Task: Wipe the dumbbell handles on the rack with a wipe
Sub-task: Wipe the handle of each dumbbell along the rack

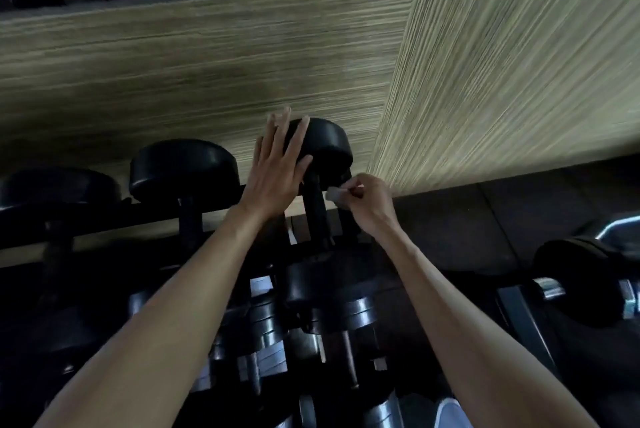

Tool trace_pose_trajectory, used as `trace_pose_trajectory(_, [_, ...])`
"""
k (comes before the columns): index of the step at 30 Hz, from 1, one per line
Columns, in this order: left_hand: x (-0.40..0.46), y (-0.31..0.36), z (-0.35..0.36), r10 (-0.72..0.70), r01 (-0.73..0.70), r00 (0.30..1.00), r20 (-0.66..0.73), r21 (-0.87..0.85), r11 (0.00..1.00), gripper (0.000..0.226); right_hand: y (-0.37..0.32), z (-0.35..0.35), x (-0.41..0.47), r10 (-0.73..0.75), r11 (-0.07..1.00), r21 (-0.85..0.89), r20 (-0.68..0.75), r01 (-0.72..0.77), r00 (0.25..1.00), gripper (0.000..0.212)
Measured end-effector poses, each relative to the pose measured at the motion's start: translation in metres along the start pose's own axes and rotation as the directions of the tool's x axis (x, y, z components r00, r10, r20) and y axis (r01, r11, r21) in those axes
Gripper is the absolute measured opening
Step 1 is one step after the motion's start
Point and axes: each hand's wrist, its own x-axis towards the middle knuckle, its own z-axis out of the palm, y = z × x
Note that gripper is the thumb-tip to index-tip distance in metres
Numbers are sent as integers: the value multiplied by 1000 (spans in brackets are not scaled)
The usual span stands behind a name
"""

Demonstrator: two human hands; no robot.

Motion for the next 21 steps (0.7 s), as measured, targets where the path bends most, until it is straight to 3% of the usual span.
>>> trace_pose_trajectory(4, [-1,-5,4,63,-67,996,-58,-59,996,56,-2,13,24,-42,998,-52,70,46,997,6])
trace_pose_trajectory(8, [2,-7,9,71,-77,993,-99,-57,995,54,9,17,20,-45,989,-133,197,72,979,25])
trace_pose_trajectory(14, [2,-8,13,78,-87,986,-147,-61,994,52,33,-16,4,71,996,-80,478,-37,876,9])
trace_pose_trajectory(16, [2,-7,14,65,-75,987,-144,-64,995,53,31,-14,11,74,995,-97,447,-34,891,14])
trace_pose_trajectory(21, [2,-5,12,50,-59,990,-132,-65,996,54,4,9,31,-19,998,-63,185,31,983,12])
